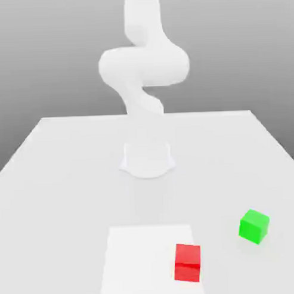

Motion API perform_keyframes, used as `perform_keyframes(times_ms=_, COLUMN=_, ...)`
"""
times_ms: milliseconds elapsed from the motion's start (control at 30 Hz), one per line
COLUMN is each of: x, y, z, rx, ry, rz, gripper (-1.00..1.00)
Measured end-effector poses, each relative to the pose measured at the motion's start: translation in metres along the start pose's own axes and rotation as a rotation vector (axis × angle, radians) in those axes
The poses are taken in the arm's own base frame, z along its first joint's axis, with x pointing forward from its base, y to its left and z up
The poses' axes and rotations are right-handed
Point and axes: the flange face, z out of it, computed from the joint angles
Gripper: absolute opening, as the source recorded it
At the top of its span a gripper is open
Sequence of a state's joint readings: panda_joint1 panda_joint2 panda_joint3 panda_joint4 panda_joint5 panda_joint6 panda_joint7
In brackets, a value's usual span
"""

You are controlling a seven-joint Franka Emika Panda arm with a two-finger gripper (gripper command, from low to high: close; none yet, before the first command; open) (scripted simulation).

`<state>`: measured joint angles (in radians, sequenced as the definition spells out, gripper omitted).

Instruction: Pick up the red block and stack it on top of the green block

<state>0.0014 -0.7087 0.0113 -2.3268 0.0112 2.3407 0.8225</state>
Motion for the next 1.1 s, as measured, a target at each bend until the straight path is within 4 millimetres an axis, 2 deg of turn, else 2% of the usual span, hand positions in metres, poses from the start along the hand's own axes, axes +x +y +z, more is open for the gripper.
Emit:
perform_keyframes(times_ms=133, x=-0.018, y=0.003, z=0.088, rx=-0.087, ry=-0.095, rz=0.029, gripper=0.00)
perform_keyframes(times_ms=267, x=-0.047, y=0.016, z=0.167, rx=-0.176, ry=-0.181, rz=0.055, gripper=0.00)
perform_keyframes(times_ms=433, x=-0.095, y=0.045, z=0.254, rx=-0.295, ry=-0.279, rz=0.084, gripper=0.00)
perform_keyframes(times_ms=567, x=-0.142, y=0.077, z=0.314, rx=-0.395, ry=-0.352, rz=0.103, gripper=0.00)
perform_keyframes(times_ms=767, x=-0.216, y=0.138, z=0.381, rx=-0.546, ry=-0.442, rz=0.126, gripper=0.00)
perform_keyframes(times_ms=933, x=-0.248, y=0.171, z=0.427, rx=-0.564, ry=-0.451, rz=0.130, gripper=0.00)
perform_keyframes(times_ms=967, x=-0.251, y=0.175, z=0.432, rx=-0.564, ry=-0.452, rz=0.130, gripper=-1.00)
perform_keyframes(times_ms=1100, x=-0.251, y=0.175, z=0.432, rx=-0.564, ry=-0.451, rz=0.130, gripper=-1.00)
